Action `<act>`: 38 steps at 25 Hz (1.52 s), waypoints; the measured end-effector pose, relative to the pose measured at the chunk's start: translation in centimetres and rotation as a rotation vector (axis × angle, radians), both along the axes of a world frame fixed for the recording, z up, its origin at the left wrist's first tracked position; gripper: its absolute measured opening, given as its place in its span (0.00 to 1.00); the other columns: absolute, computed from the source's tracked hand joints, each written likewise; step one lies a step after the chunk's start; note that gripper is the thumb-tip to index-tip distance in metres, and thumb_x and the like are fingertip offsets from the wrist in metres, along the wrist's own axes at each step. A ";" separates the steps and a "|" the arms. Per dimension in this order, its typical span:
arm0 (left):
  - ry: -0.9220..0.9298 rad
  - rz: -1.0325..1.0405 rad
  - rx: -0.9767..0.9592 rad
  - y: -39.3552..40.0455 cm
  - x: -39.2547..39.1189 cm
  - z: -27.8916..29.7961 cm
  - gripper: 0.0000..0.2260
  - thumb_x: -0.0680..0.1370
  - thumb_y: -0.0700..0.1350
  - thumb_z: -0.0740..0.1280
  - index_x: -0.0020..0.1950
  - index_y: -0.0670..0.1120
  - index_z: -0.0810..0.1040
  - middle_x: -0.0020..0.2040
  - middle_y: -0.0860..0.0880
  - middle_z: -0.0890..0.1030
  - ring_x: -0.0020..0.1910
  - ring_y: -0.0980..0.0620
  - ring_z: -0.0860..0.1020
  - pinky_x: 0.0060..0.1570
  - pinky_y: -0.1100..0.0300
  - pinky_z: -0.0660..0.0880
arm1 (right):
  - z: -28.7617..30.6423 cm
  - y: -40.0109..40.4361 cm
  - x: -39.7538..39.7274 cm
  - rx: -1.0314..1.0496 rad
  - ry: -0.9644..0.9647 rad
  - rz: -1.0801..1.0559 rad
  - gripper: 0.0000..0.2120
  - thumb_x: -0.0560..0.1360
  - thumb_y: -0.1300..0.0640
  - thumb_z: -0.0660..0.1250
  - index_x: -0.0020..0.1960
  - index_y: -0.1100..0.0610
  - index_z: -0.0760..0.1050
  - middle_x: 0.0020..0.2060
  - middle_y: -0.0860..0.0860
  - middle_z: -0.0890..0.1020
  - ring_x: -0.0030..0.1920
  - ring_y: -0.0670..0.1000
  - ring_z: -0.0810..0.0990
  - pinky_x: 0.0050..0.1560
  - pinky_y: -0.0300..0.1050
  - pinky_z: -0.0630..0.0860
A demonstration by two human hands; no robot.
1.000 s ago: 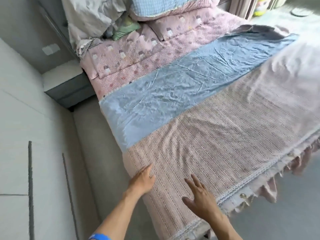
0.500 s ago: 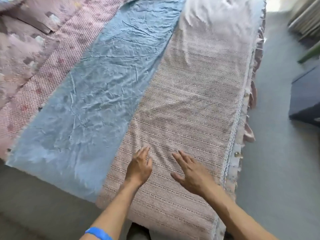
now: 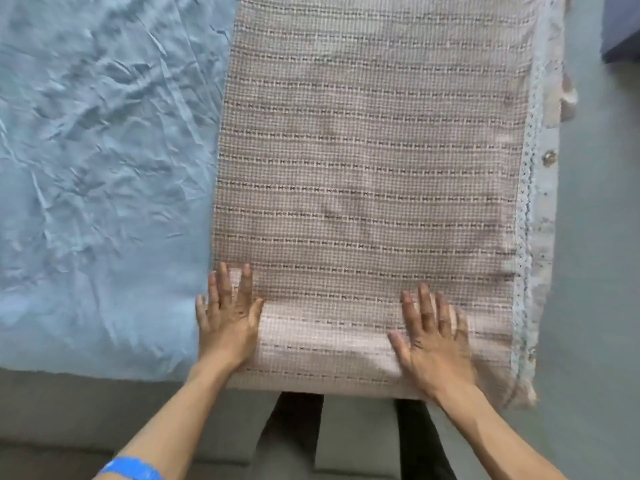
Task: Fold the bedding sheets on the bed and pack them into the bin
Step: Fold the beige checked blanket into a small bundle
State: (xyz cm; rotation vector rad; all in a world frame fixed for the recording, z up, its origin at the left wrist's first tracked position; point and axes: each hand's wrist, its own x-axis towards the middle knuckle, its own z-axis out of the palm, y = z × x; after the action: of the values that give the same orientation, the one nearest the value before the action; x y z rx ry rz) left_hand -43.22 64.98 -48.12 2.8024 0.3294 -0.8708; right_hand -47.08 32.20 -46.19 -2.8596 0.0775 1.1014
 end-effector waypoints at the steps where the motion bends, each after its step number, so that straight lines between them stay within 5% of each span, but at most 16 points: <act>1: -0.031 0.032 -0.005 0.4 -2.0 0.1 0.30 0.82 0.57 0.53 0.79 0.58 0.38 0.79 0.51 0.35 0.78 0.51 0.37 0.75 0.44 0.44 | 0.2 -0.4 -2.6 -0.013 0.062 -0.045 0.33 0.78 0.32 0.36 0.77 0.44 0.27 0.76 0.48 0.29 0.76 0.53 0.27 0.74 0.59 0.29; 3: -0.206 0.297 -0.055 1.1 -4.5 0.5 0.31 0.79 0.49 0.66 0.79 0.50 0.56 0.78 0.43 0.57 0.75 0.42 0.58 0.69 0.42 0.60 | 0.3 -0.3 -4.4 -0.029 0.107 -0.111 0.34 0.76 0.33 0.33 0.76 0.45 0.26 0.75 0.49 0.27 0.76 0.56 0.27 0.74 0.61 0.30; 6: -0.214 0.766 -0.391 2.1 -8.3 2.9 0.25 0.71 0.40 0.75 0.65 0.44 0.70 0.55 0.42 0.78 0.57 0.39 0.77 0.54 0.51 0.73 | 1.2 0.7 -4.9 -0.058 0.084 -0.165 0.32 0.80 0.37 0.36 0.75 0.47 0.24 0.73 0.51 0.24 0.76 0.58 0.29 0.75 0.63 0.34; 9: 0.098 0.982 -0.555 2.5 -12.8 4.2 0.12 0.74 0.40 0.74 0.56 0.43 0.77 0.50 0.43 0.82 0.46 0.50 0.78 0.39 0.66 0.73 | 2.4 1.3 -6.5 0.003 0.156 -0.161 0.35 0.82 0.41 0.46 0.77 0.49 0.25 0.75 0.53 0.27 0.77 0.59 0.32 0.76 0.63 0.42; 11: 0.236 0.985 -0.506 2.2 -15.9 4.9 0.07 0.77 0.43 0.70 0.52 0.40 0.81 0.48 0.45 0.82 0.47 0.51 0.76 0.40 0.62 0.71 | 3.3 1.2 -9.3 0.044 0.214 -0.140 0.39 0.81 0.43 0.54 0.78 0.48 0.29 0.77 0.53 0.31 0.79 0.59 0.36 0.76 0.61 0.50; 13: 0.237 1.024 -0.560 2.1 -18.5 5.7 0.09 0.79 0.48 0.68 0.49 0.43 0.83 0.48 0.48 0.83 0.50 0.51 0.78 0.46 0.60 0.72 | 4.5 1.2 -12.7 0.152 0.235 -0.307 0.36 0.80 0.47 0.58 0.80 0.48 0.41 0.80 0.51 0.39 0.79 0.58 0.46 0.74 0.58 0.57; 16: 0.206 1.139 -0.734 1.0 -18.6 9.3 0.10 0.81 0.48 0.64 0.53 0.44 0.82 0.51 0.45 0.85 0.52 0.47 0.82 0.59 0.51 0.76 | 6.9 1.3 -16.5 0.295 0.063 -0.588 0.23 0.79 0.54 0.61 0.73 0.52 0.66 0.74 0.51 0.67 0.71 0.54 0.66 0.69 0.53 0.65; 19: 0.115 1.362 -0.953 0.7 -11.2 11.8 0.10 0.82 0.45 0.63 0.50 0.41 0.80 0.44 0.44 0.85 0.43 0.47 0.82 0.46 0.53 0.78 | 8.2 1.0 -11.7 0.396 -0.113 -0.706 0.12 0.78 0.58 0.63 0.60 0.52 0.78 0.56 0.47 0.80 0.58 0.52 0.77 0.55 0.48 0.73; 22: 0.075 1.461 -1.135 0.0 -1.5 12.3 0.10 0.82 0.47 0.60 0.45 0.46 0.76 0.37 0.47 0.81 0.35 0.50 0.80 0.36 0.58 0.78 | 9.8 -0.3 -3.3 0.559 -0.072 -0.711 0.08 0.79 0.51 0.64 0.56 0.50 0.79 0.51 0.46 0.82 0.53 0.49 0.80 0.53 0.48 0.77; 25: 0.053 1.176 -0.923 -1.4 4.4 10.3 0.14 0.83 0.52 0.55 0.42 0.48 0.73 0.34 0.49 0.78 0.38 0.45 0.80 0.35 0.59 0.70 | 11.1 -0.9 3.1 0.600 -0.032 -0.635 0.14 0.80 0.43 0.61 0.62 0.47 0.74 0.56 0.48 0.80 0.55 0.51 0.80 0.59 0.55 0.77; 27: 0.038 0.753 -0.586 -1.9 5.3 9.5 0.10 0.81 0.49 0.61 0.51 0.45 0.77 0.46 0.47 0.80 0.52 0.42 0.79 0.45 0.56 0.70 | 11.6 -0.7 4.4 0.518 -0.015 -0.564 0.21 0.80 0.40 0.57 0.70 0.48 0.68 0.60 0.49 0.78 0.58 0.52 0.78 0.62 0.57 0.74; 30: 0.104 0.310 -0.449 -1.8 6.2 8.2 0.18 0.78 0.47 0.66 0.67 0.44 0.72 0.61 0.47 0.78 0.60 0.46 0.76 0.59 0.55 0.72 | 10.5 0.9 3.9 0.413 -0.003 -0.495 0.29 0.78 0.36 0.59 0.75 0.47 0.60 0.69 0.51 0.73 0.65 0.56 0.75 0.64 0.59 0.74; 35: -0.075 0.036 -0.260 -1.6 8.7 6.0 0.25 0.76 0.46 0.67 0.72 0.48 0.66 0.69 0.44 0.70 0.67 0.44 0.69 0.67 0.48 0.68 | 5.8 4.8 -0.5 0.106 0.056 -0.383 0.42 0.76 0.43 0.63 0.80 0.48 0.41 0.80 0.51 0.52 0.77 0.57 0.57 0.76 0.59 0.56; 38: -0.104 0.116 -0.330 -2.5 10.2 5.3 0.25 0.74 0.44 0.70 0.70 0.46 0.69 0.66 0.46 0.75 0.63 0.44 0.74 0.60 0.52 0.71 | 3.7 6.2 -0.6 -0.021 -0.003 -0.444 0.45 0.75 0.43 0.64 0.80 0.51 0.39 0.80 0.53 0.46 0.78 0.58 0.52 0.75 0.59 0.52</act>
State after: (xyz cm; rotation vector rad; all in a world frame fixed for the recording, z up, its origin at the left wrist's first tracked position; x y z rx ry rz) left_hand -32.98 62.43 -42.79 2.4854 0.2979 -0.6805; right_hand -47.63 38.37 -42.49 -2.6642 0.6883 1.0023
